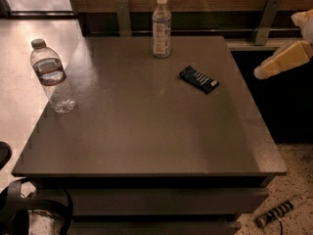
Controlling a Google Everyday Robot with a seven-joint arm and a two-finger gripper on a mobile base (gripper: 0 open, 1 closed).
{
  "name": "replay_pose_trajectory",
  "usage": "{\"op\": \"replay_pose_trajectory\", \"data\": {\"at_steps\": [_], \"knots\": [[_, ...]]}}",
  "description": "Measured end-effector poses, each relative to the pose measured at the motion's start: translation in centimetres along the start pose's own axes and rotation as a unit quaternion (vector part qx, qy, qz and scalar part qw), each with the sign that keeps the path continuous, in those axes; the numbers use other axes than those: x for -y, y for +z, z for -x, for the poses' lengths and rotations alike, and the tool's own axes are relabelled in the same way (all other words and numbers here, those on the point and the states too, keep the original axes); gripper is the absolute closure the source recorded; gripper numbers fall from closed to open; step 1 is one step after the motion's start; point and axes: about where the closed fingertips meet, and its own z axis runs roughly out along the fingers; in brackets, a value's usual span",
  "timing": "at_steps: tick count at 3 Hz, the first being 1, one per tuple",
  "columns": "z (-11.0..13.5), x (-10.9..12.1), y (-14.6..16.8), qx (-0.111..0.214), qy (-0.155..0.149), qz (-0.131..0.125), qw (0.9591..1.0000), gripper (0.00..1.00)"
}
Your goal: Move rxbar blueberry near water bottle
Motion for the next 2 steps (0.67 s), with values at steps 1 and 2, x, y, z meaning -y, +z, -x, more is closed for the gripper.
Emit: {"op": "replay_pose_trajectory", "data": {"at_steps": [1, 2], "knots": [[0.1, 1.3, 3.0, 0.058, 0.029, 0.006, 0.9979, 0.0], [0.1, 1.3, 4.5, 0.075, 0.04, 0.016, 0.9962, 0.0]]}}
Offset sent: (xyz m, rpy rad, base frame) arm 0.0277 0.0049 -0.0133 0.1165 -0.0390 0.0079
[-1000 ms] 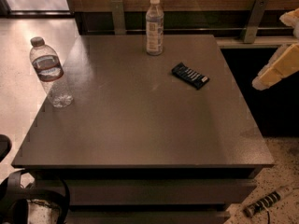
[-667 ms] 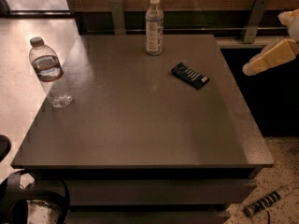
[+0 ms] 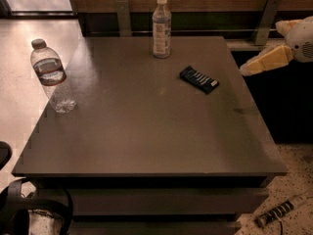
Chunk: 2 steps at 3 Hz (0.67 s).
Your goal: Move rxbar blueberry near water bottle
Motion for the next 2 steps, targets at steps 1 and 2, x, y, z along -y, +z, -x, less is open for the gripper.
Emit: {"op": "replay_pose_trajectory", "data": {"at_steps": [1, 2], "knots": [[-0.1, -0.2, 0.5, 0.0, 0.001, 0.003, 1.0, 0.0], [-0.9, -1.3, 3.1, 0.015, 0.022, 0.025, 0.9993, 0.0]]}}
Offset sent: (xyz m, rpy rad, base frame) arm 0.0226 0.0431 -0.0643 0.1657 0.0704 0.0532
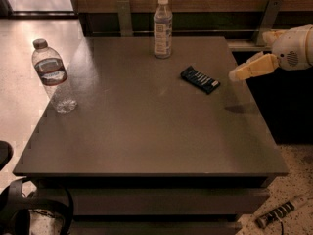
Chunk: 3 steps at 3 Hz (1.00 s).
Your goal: Move rxbar blueberry near water bottle
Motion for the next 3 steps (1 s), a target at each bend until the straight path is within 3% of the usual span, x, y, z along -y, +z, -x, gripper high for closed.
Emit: {"op": "replay_pose_trajectory", "data": {"at_steps": [2, 3], "knots": [[-3.5, -3.6, 6.3, 0.048, 0.061, 0.049, 0.9958, 0.0], [-4.3, -4.6, 8.8, 0.056, 0.062, 0.055, 0.995, 0.0]]}}
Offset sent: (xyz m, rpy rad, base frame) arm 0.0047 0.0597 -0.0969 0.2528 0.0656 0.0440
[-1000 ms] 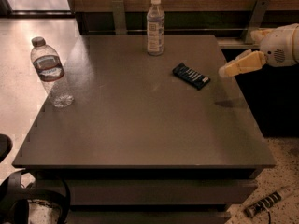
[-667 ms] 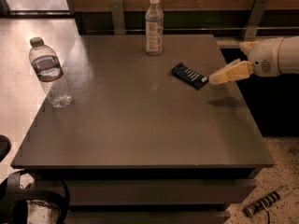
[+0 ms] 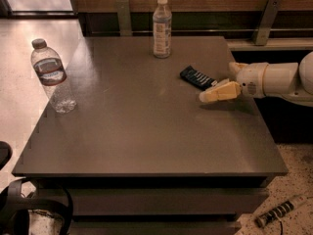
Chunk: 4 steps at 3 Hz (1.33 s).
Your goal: Move rxbar blueberry near water bottle
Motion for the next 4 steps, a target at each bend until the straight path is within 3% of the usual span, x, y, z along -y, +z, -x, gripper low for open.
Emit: {"op": "replay_pose_trajectory", "data": {"at_steps": [2, 3, 4], "knots": [[-1.3, -0.5, 5.2, -0.004, -0.012, 0.004, 0.9999, 0.0], [-1.2, -0.5, 5.1, -0.004, -0.012, 0.004, 0.9999, 0.14], [-1.0, -0.5, 5.0, -0.004, -0.012, 0.004, 0.9999, 0.38]]}}
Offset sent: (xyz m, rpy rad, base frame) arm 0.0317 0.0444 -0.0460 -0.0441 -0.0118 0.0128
